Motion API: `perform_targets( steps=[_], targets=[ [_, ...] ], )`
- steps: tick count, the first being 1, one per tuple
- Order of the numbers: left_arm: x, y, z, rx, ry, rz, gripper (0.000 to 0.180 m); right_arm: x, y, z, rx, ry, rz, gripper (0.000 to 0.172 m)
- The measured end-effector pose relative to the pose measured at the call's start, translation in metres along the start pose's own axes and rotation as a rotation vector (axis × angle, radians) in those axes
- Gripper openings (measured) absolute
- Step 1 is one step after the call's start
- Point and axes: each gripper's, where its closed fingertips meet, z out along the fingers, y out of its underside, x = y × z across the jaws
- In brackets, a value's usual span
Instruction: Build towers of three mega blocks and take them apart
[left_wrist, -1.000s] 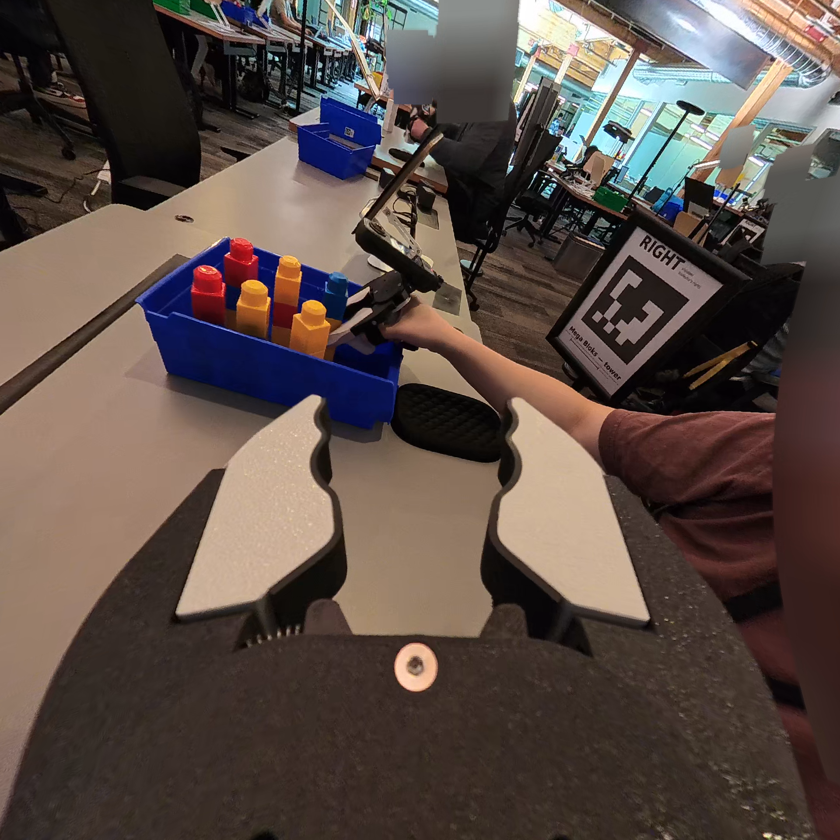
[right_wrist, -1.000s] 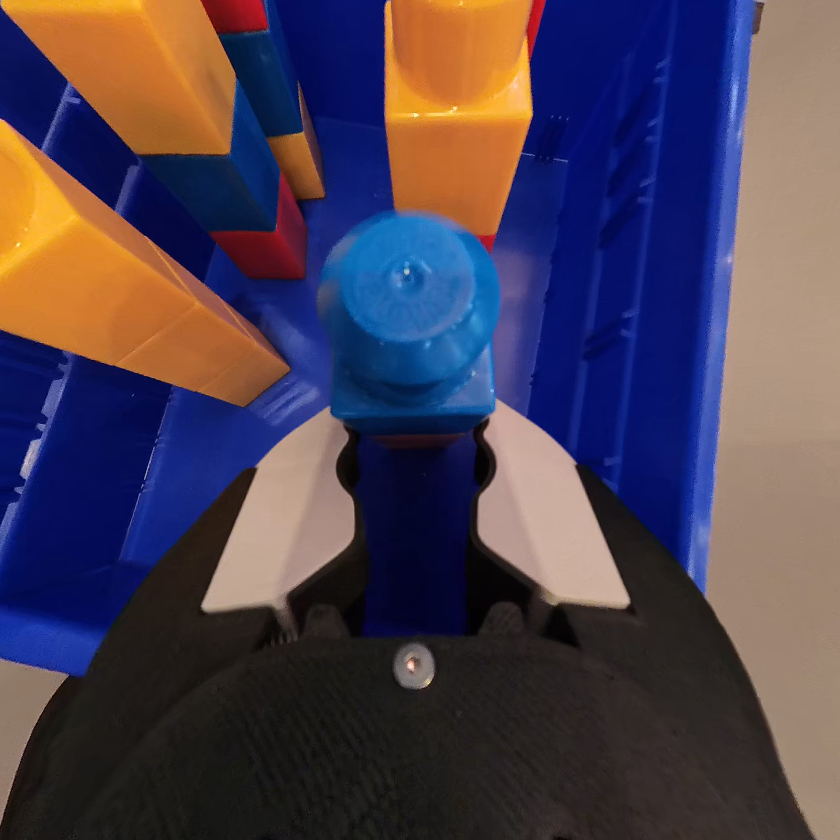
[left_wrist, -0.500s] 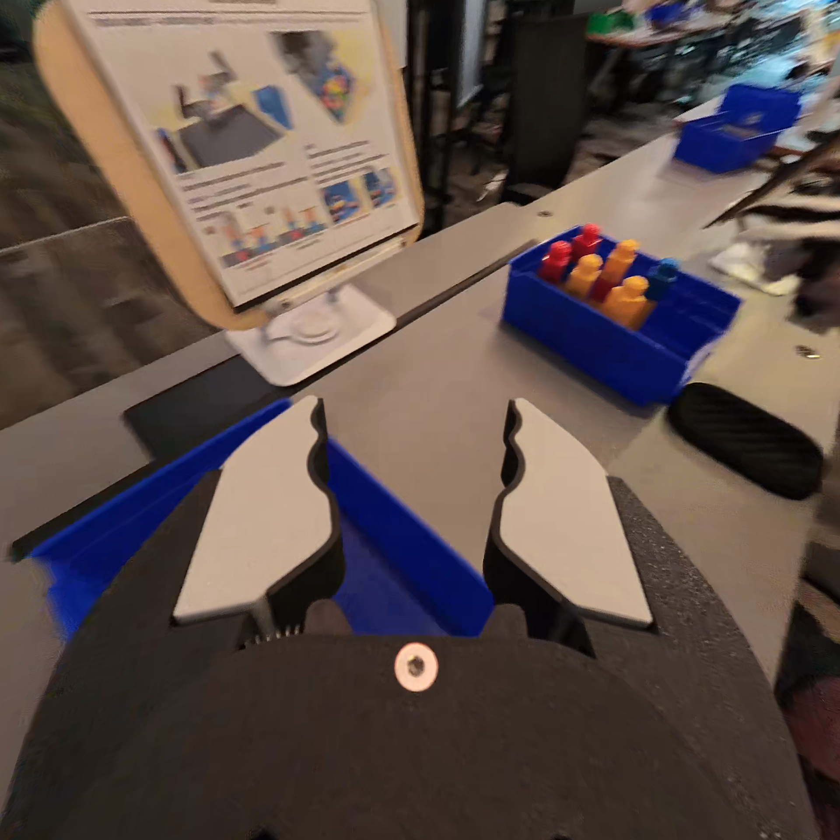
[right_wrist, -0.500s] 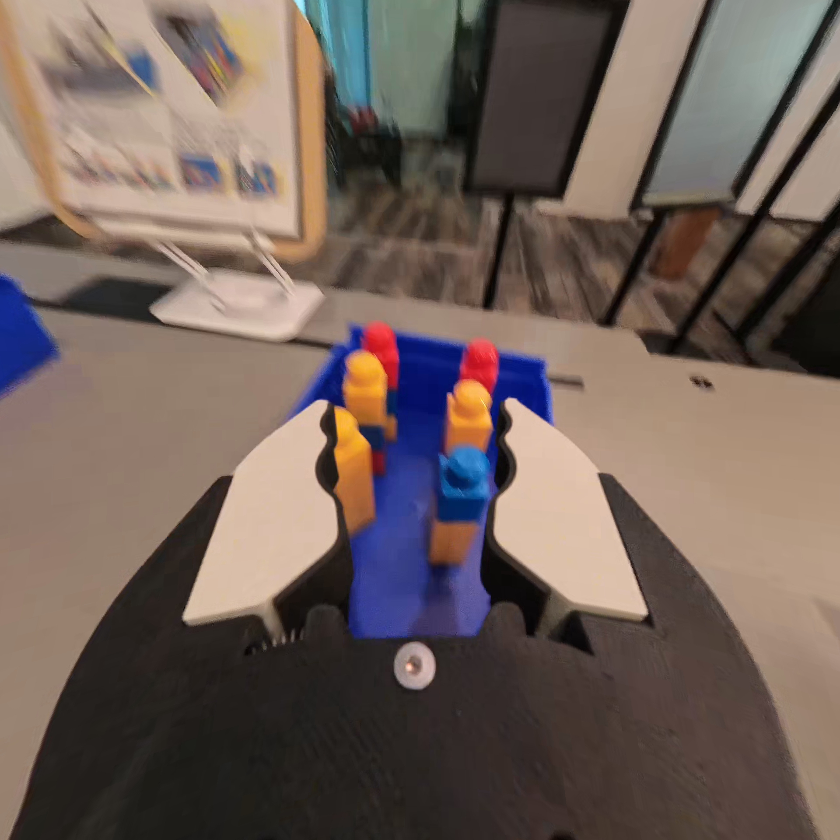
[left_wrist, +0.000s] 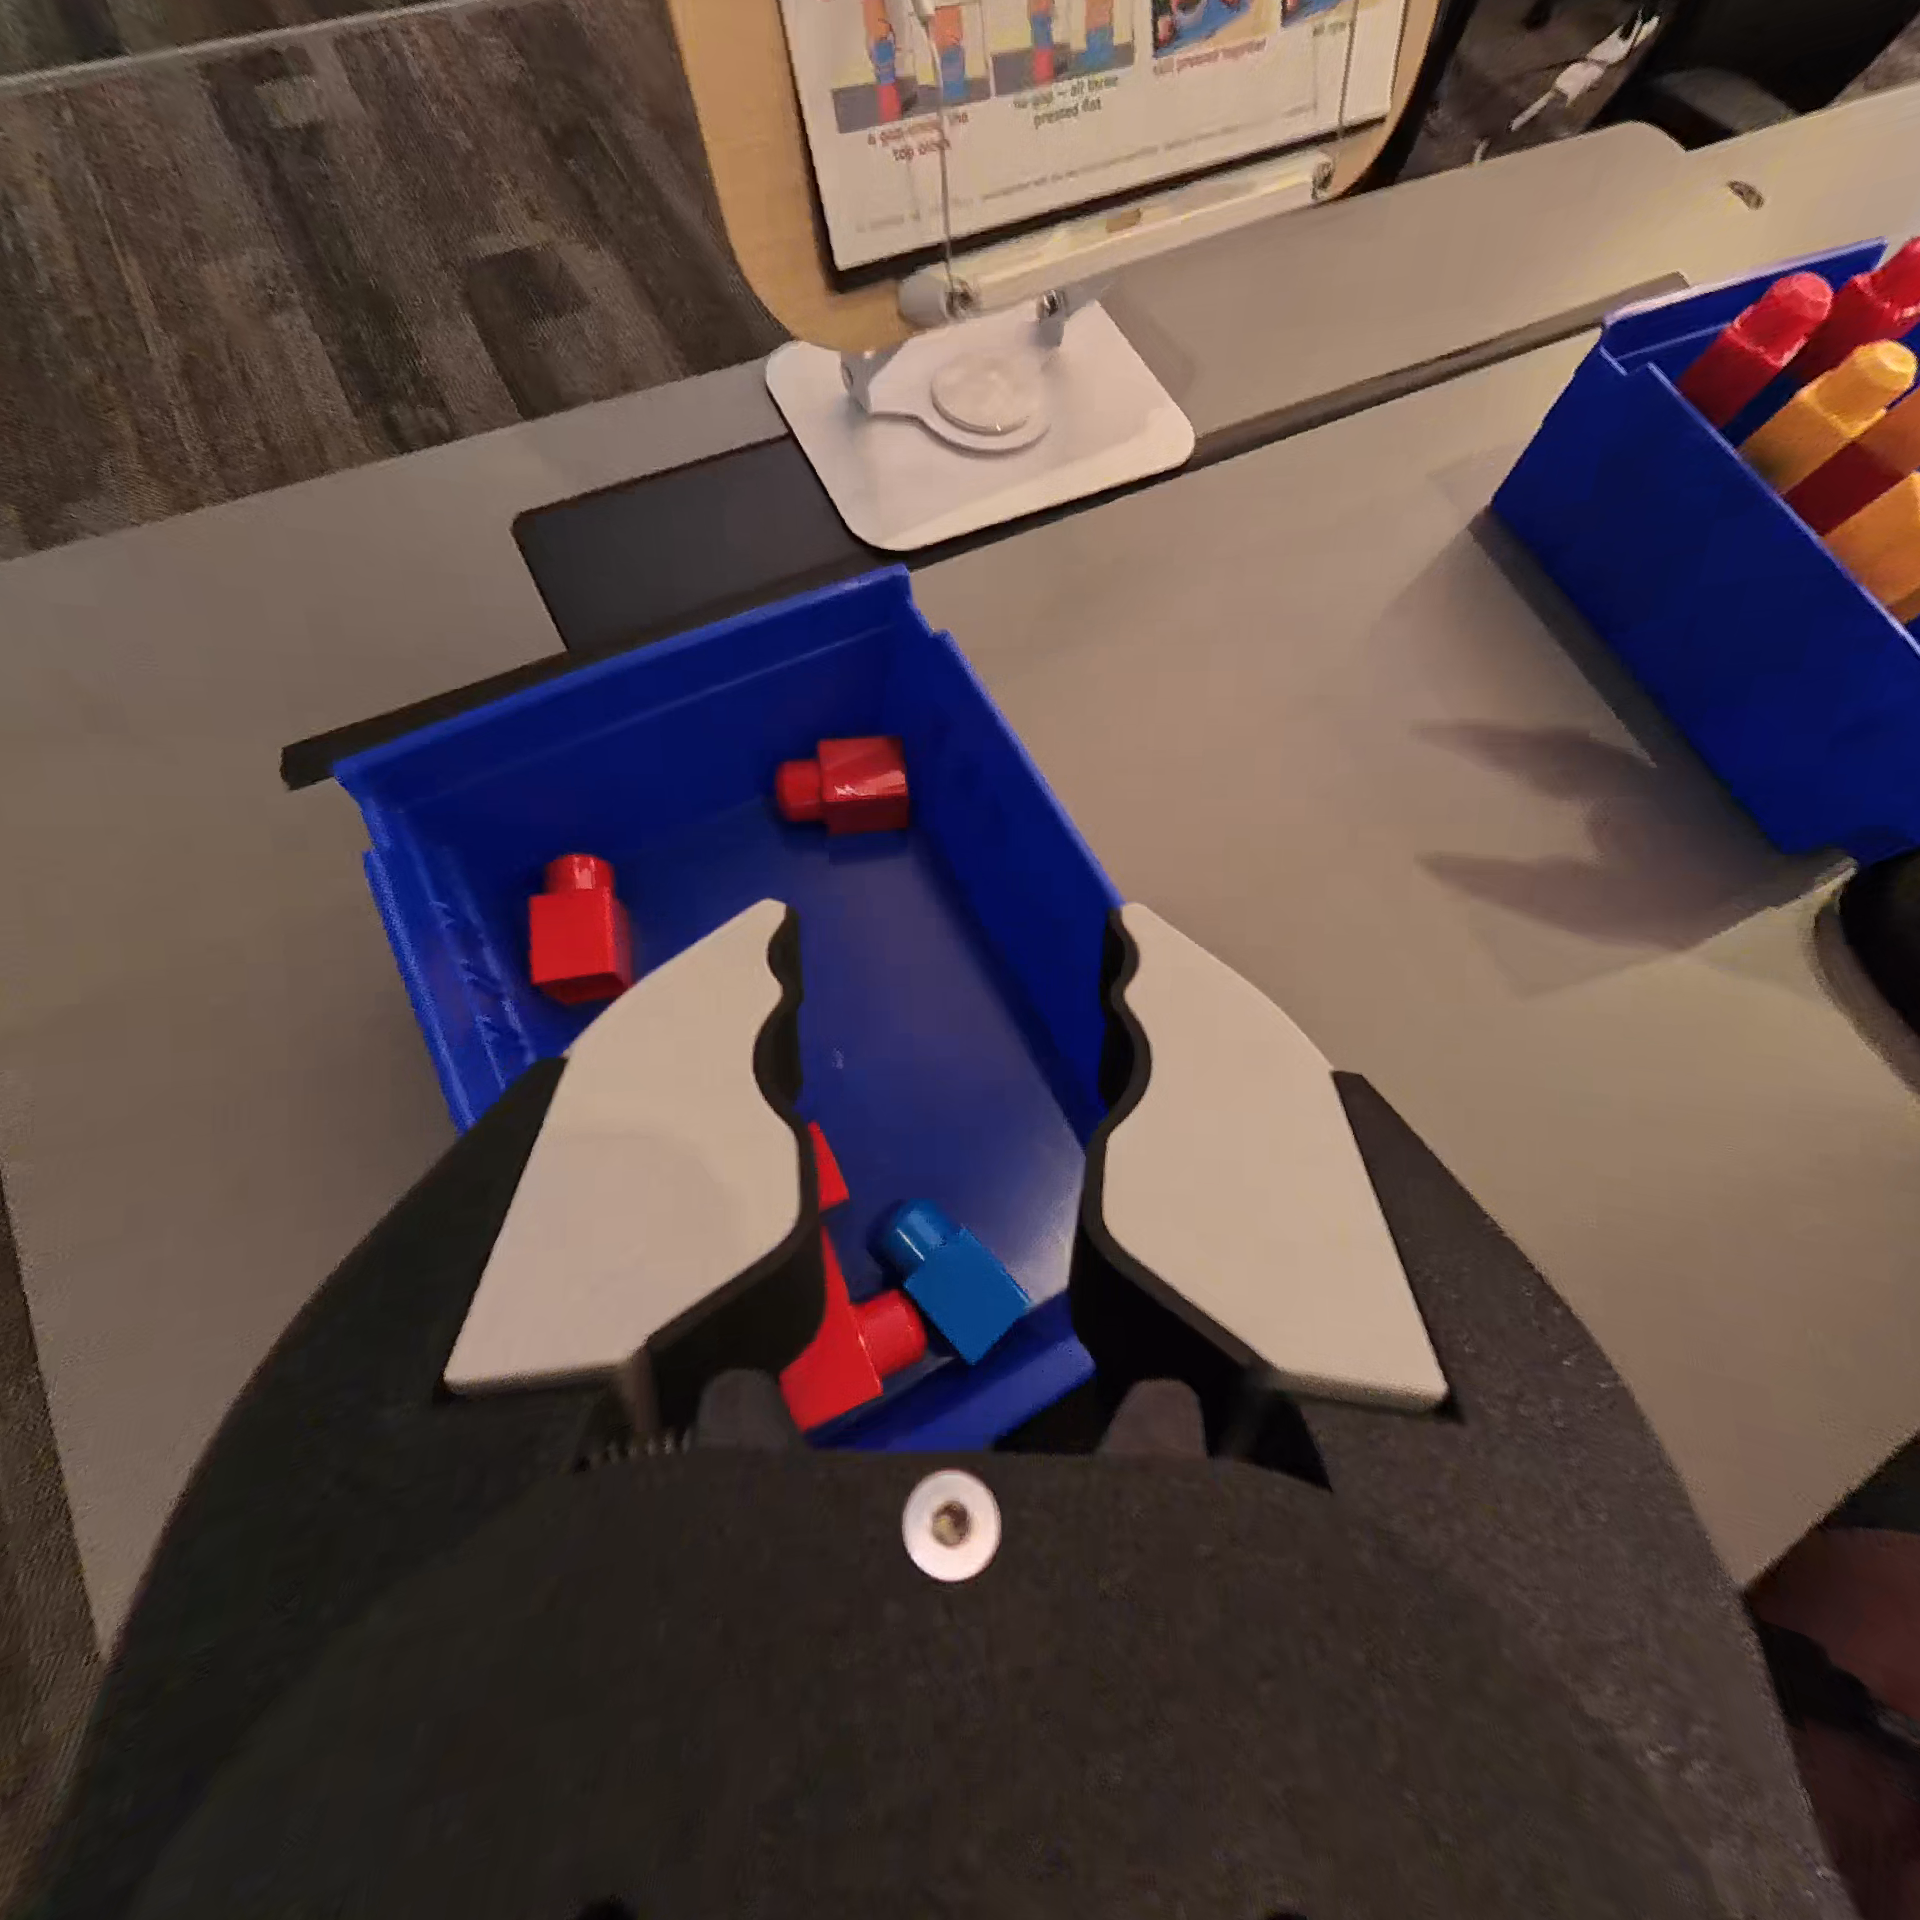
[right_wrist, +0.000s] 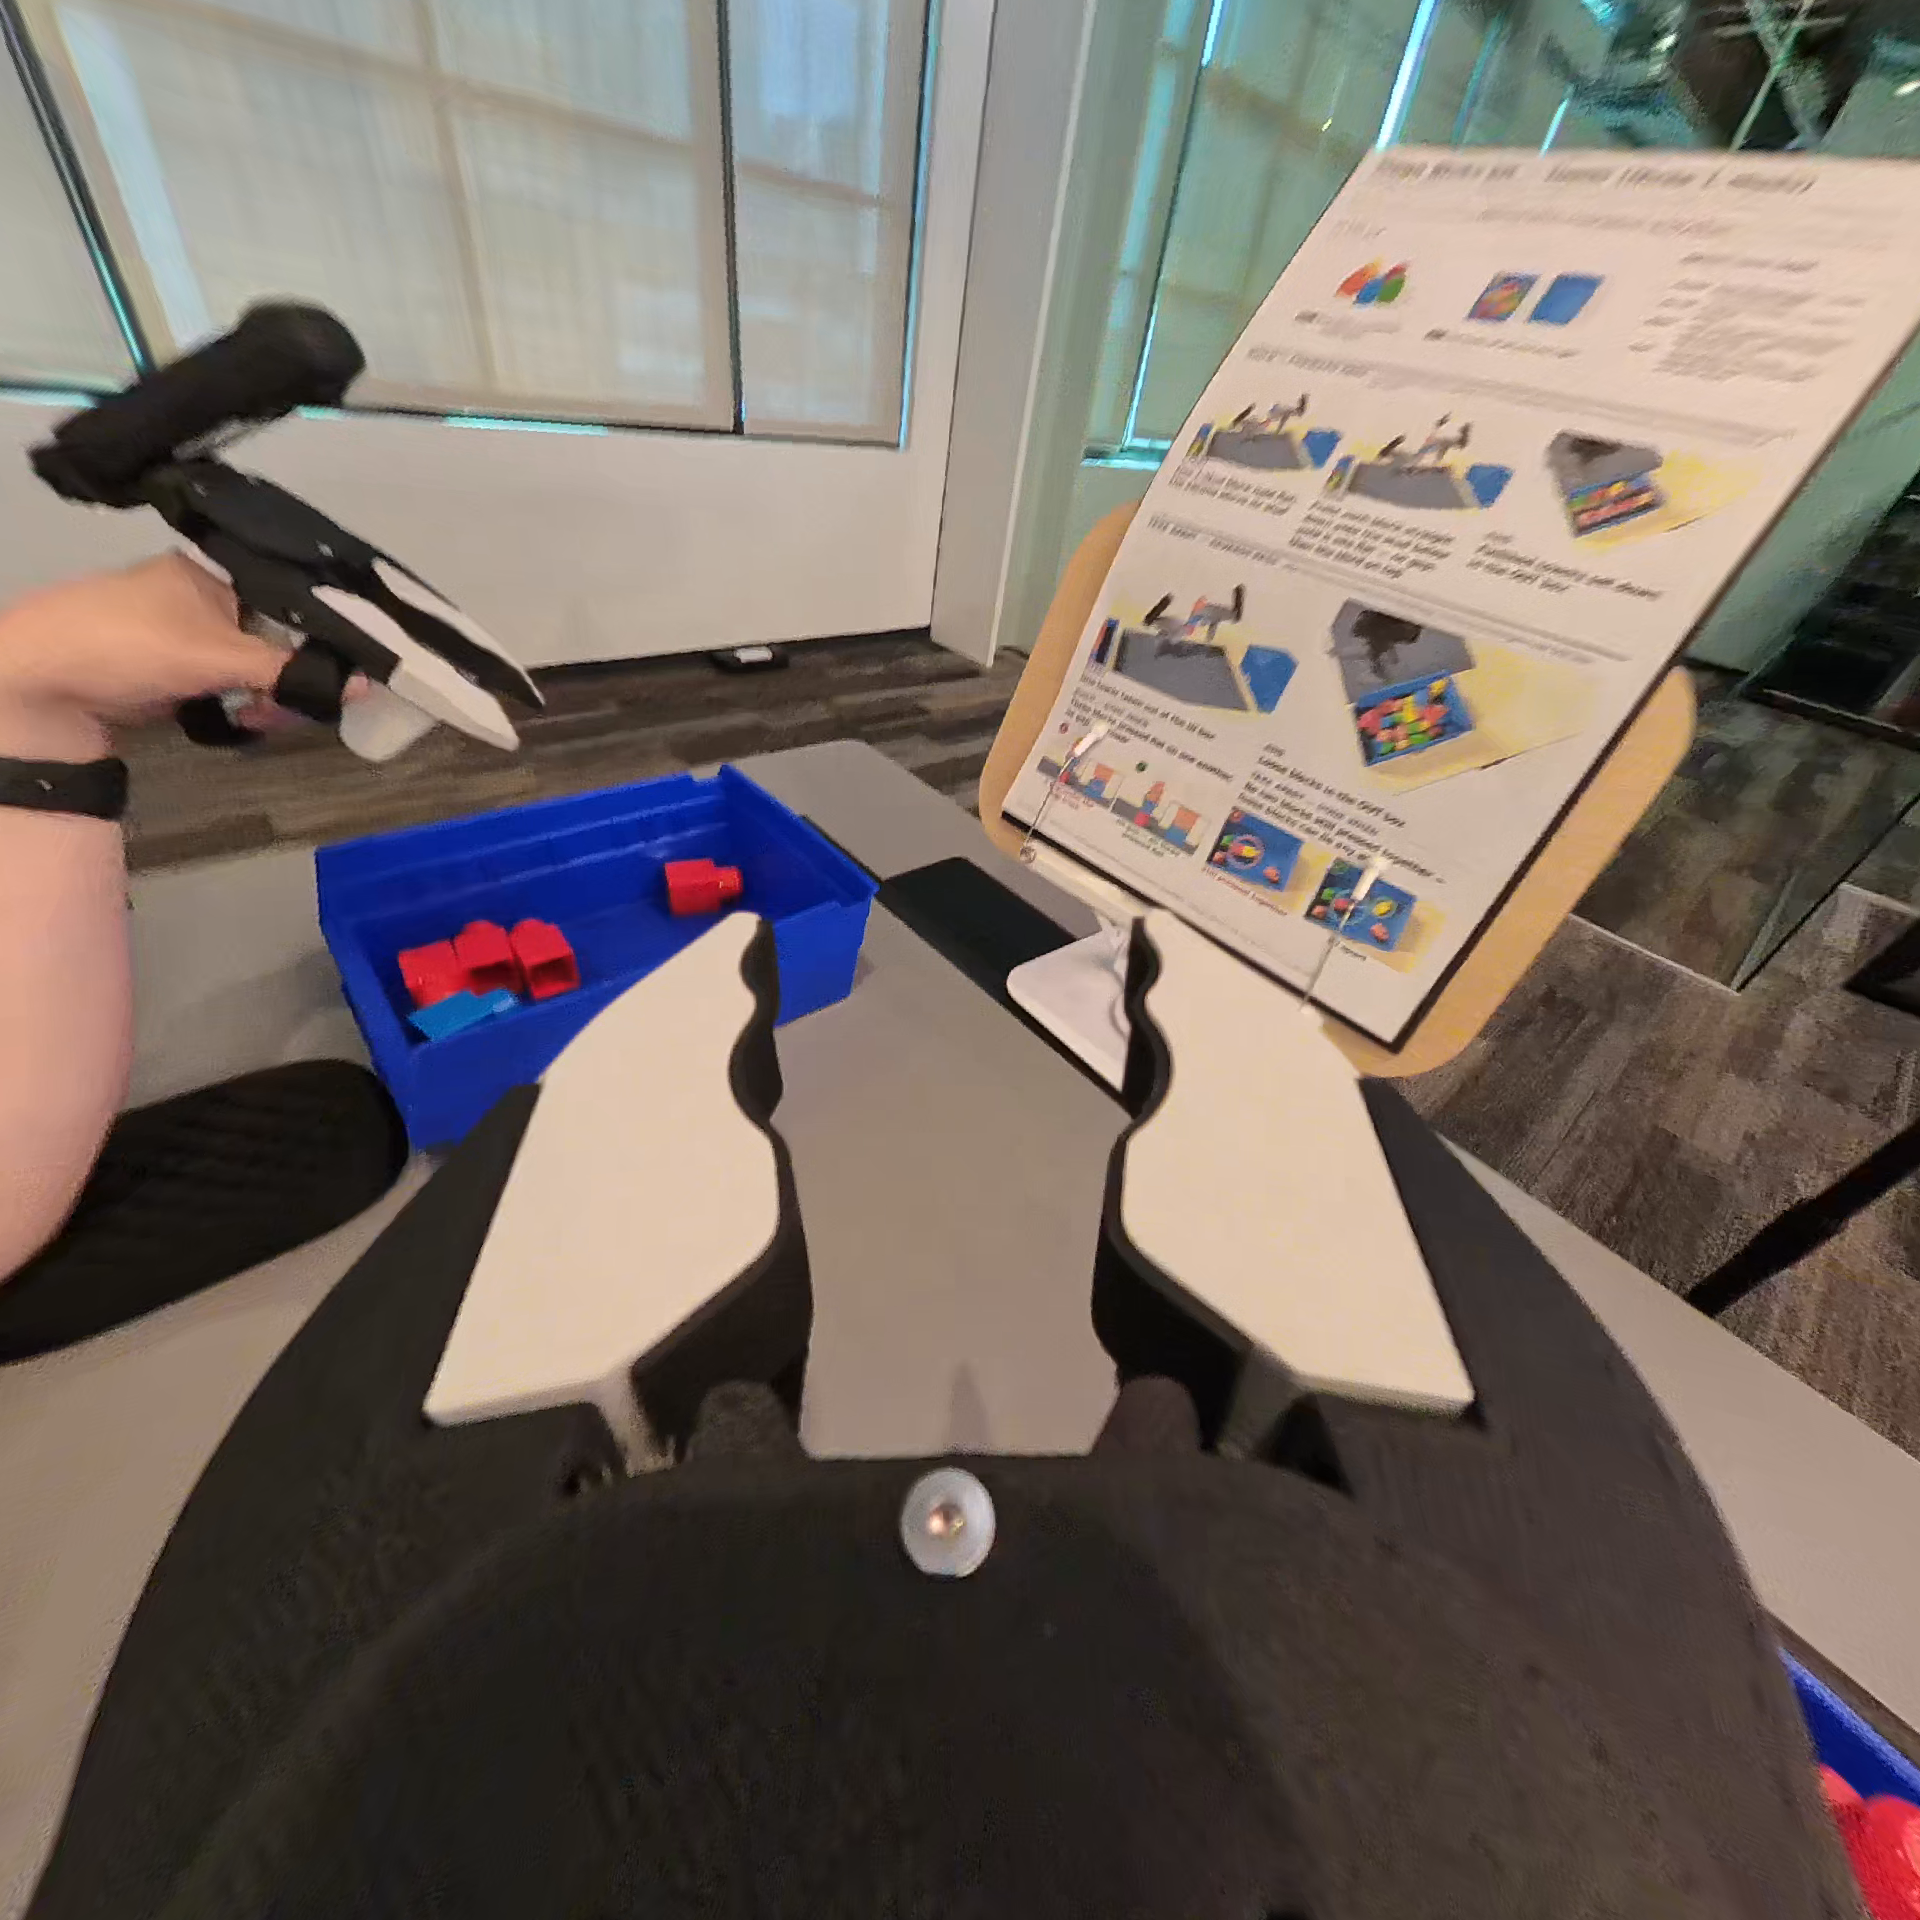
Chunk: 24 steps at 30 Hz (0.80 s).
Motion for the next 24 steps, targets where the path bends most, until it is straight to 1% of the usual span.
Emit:
perform_targets(
  steps=[2, 5, 8, 13, 15, 18, 20, 22, 24],
  targets=[
    [0.01, 0.012, 0.002, -0.068, -0.003, -0.004, 0.056, 0.003, 0.019, 0.013, -0.076, -0.012, -0.009, 0.065],
    [0.015, 0.035, 0.008, -0.195, -0.042, -0.039, 0.055, 0.016, 0.047, 0.02, -0.181, 0.005, -0.007, 0.064],
    [0.004, 0.046, 0.022, -0.212, -0.117, -0.062, 0.054, 0.025, 0.058, 0.022, -0.208, -0.004, 0.025, 0.063],
    [-0.022, 0.082, 0.061, -0.312, -0.139, -0.157, 0.056, 0.025, 0.054, 0.021, -0.161, -0.088, 0.102, 0.063],
    [-0.029, 0.099, 0.072, -0.395, -0.151, -0.206, 0.057, 0.025, 0.05, 0.018, -0.141, -0.104, 0.111, 0.063],
    [-0.035, 0.119, 0.081, -0.527, -0.198, -0.259, 0.061, 0.021, 0.045, 0.013, -0.107, -0.142, 0.133, 0.063],
    [-0.045, 0.124, 0.084, -0.573, -0.275, -0.231, 0.067, 0.019, 0.043, 0.01, -0.098, -0.169, 0.157, 0.063],
    [-0.057, 0.13, 0.084, -0.62, -0.344, -0.208, 0.068, 0.018, 0.043, 0.008, -0.094, -0.189, 0.175, 0.063],
    [-0.064, 0.135, 0.087, -0.646, -0.357, -0.222, 0.067, 0.018, 0.041, 0.006, -0.08, -0.199, 0.183, 0.063]
  ],
)
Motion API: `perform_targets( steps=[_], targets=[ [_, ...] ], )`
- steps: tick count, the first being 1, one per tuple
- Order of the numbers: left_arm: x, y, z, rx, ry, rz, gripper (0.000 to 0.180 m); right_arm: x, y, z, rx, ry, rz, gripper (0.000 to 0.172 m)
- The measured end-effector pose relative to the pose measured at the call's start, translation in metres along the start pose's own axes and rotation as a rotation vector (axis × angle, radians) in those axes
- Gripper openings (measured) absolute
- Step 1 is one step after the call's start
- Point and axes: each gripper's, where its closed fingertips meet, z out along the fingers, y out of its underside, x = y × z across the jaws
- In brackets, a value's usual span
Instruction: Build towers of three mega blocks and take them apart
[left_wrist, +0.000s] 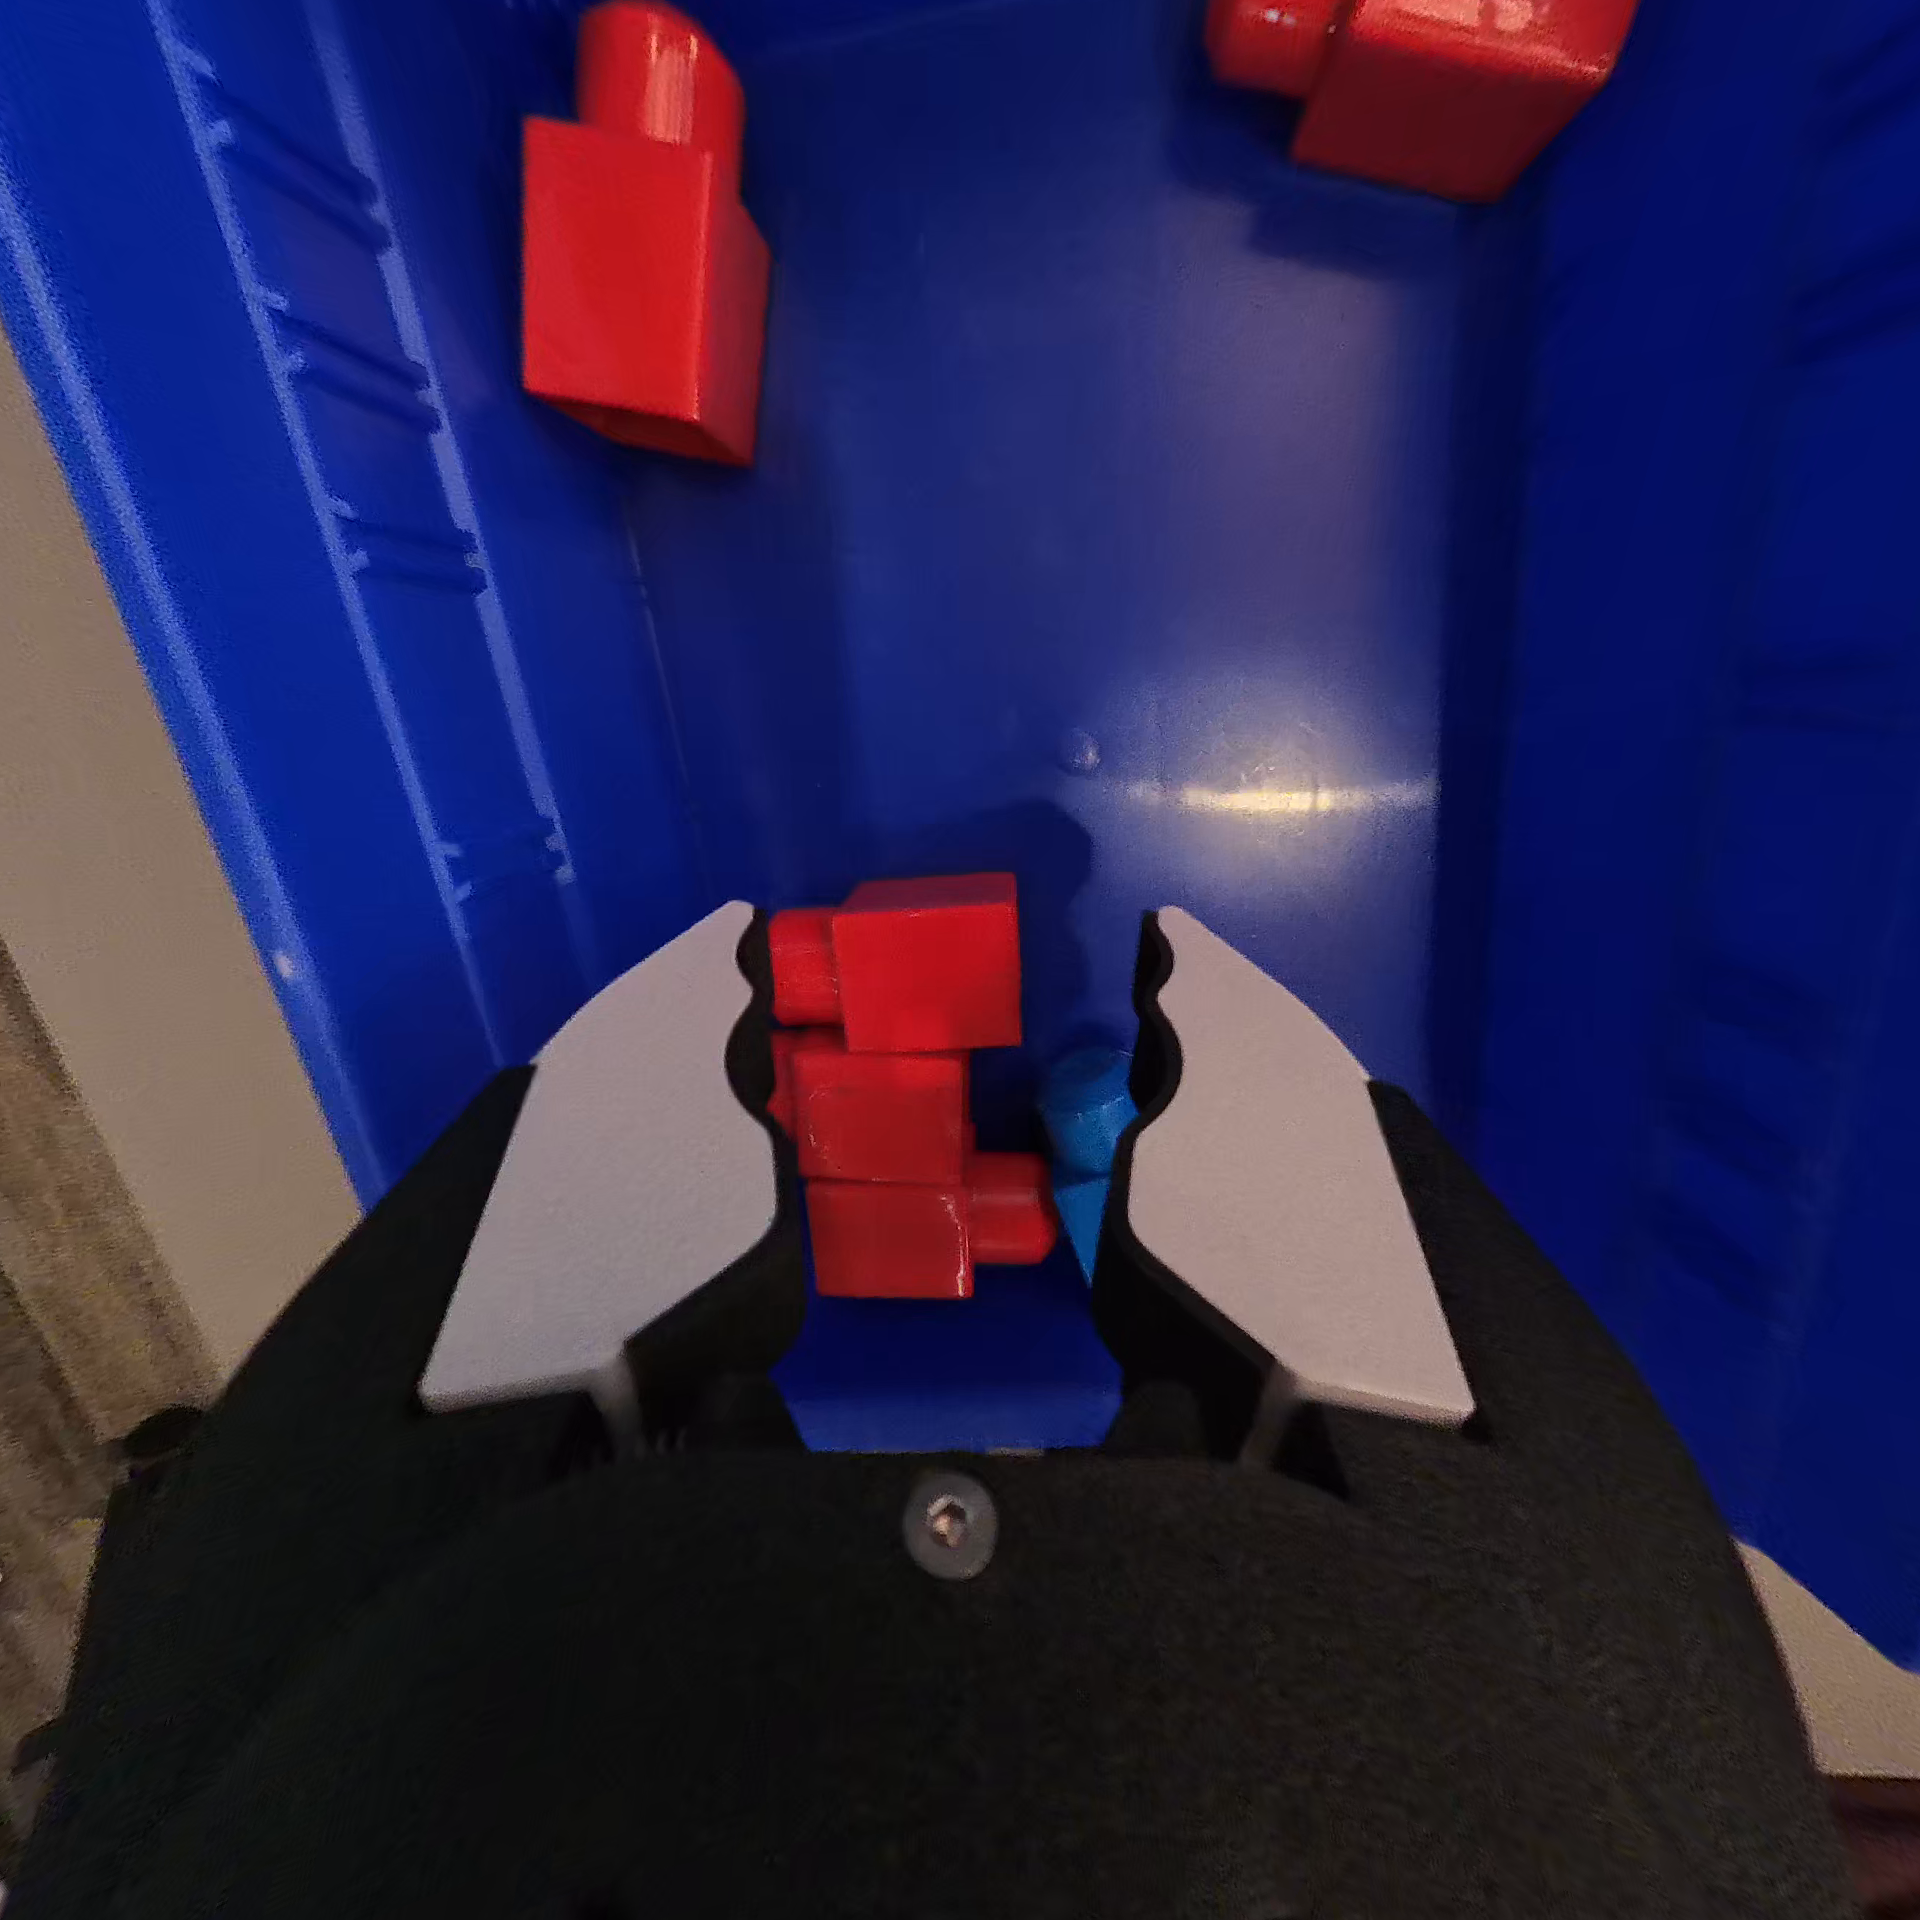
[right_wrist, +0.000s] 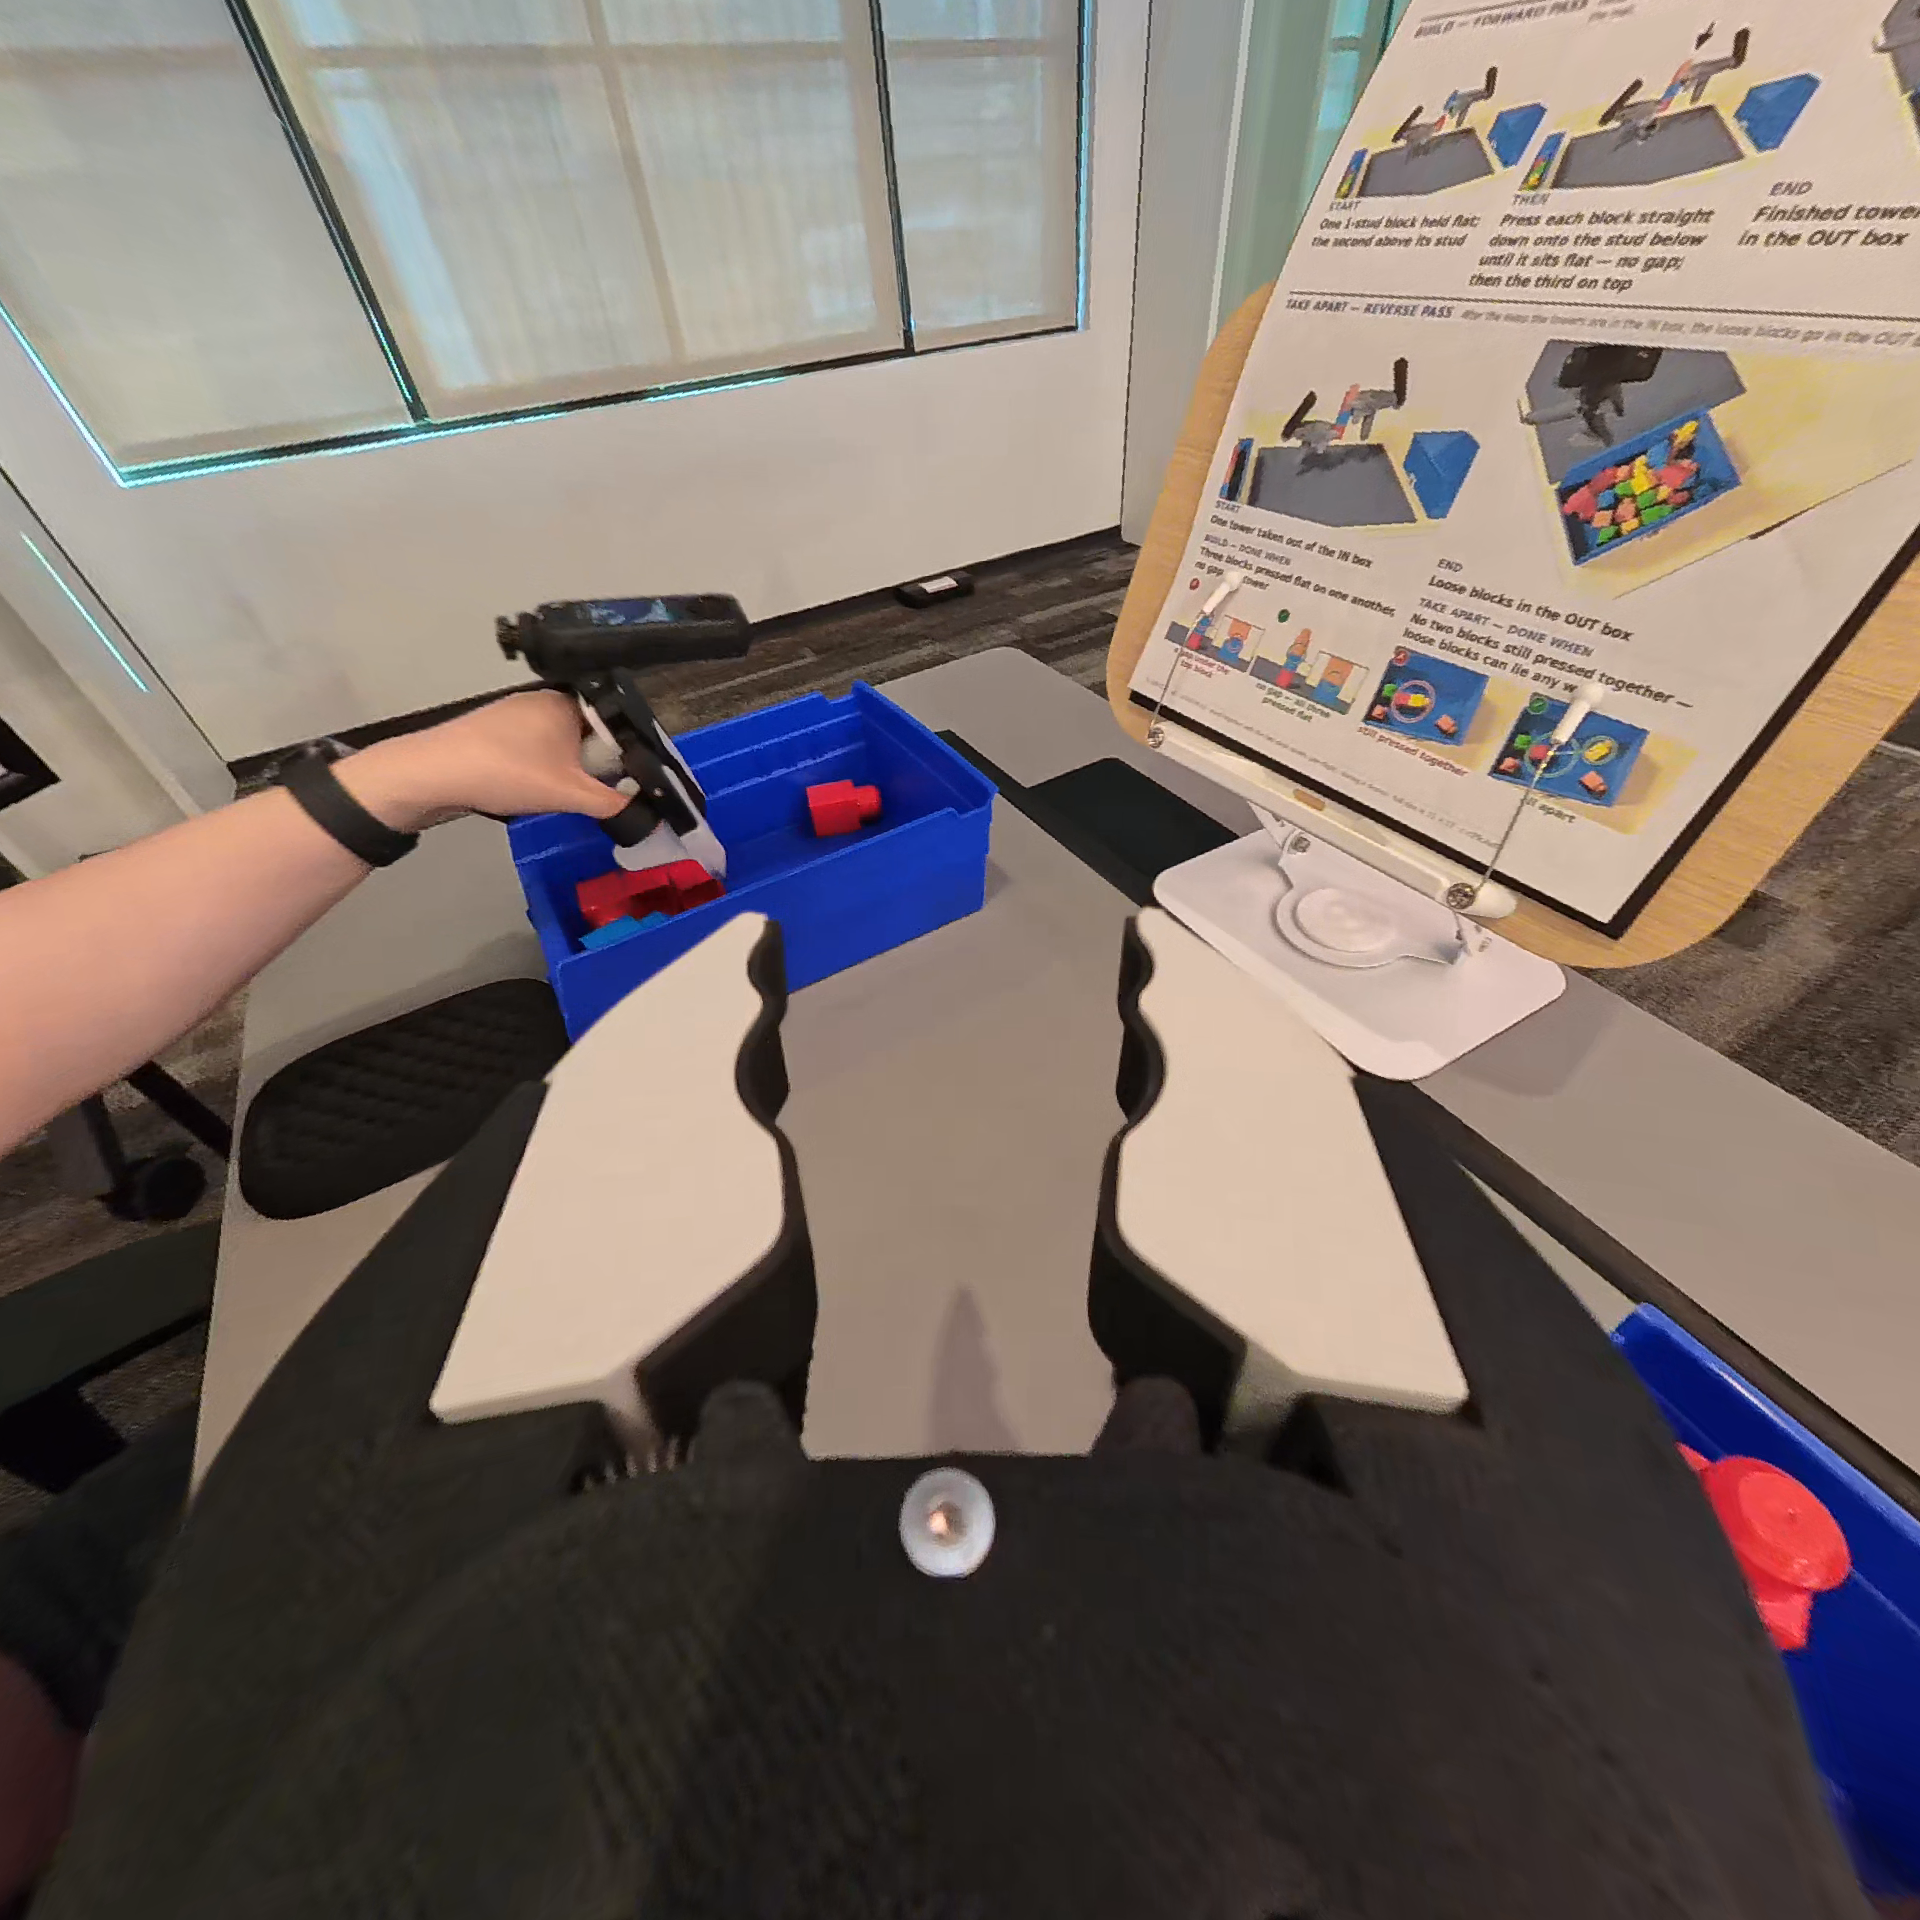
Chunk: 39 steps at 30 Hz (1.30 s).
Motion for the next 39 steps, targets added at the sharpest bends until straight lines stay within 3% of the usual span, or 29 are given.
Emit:
perform_targets(
  steps=[12, 17, 21, 25, 29, 33, 35, 39],
  targets=[
    [-0.013, 0.022, 0.03, -0.151, 0.014, -0.08, 0.072, 0.002, 0.001, 0.002, 0.002, -0.037, 0.021, 0.063],
    [-0.011, 0.026, 0.039, -0.168, 0.042, -0.085, 0.065, 0.004, 0.003, 0.003, -0.002, -0.031, 0.026, 0.062],
    [-0.006, 0.019, 0.027, -0.127, 0.069, -0.069, 0.065, 0.006, 0.004, 0.005, -0.01, -0.026, 0.022, 0.062],
    [0.003, -0.001, -0.011, -0.007, 0.08, -0.031, 0.065, 0.007, 0.006, 0.007, -0.018, -0.02, 0.022, 0.061],
    [0.058, -0.034, -0.08, 0.202, 0.185, 0.102, 0.065, 0.008, 0.004, 0.006, -0.01, -0.011, 0.017, 0.061],
    [0.172, -0.049, -0.139, 0.368, 0.378, 0.436, 0.065, 0.006, -0.002, 0.003, 0.014, -0.003, -0.001, 0.061],
    [0.232, -0.037, -0.136, 0.318, 0.462, 0.633, 0.064, 0.003, -0.005, 0.0, 0.023, -0.007, -0.007, 0.061],
    [0.308, -0.018, -0.083, 0.167, 0.486, 0.907, 0.064, 0.001, -0.005, -0.005, 0.025, -0.016, -0.007, 0.061]
  ],
)
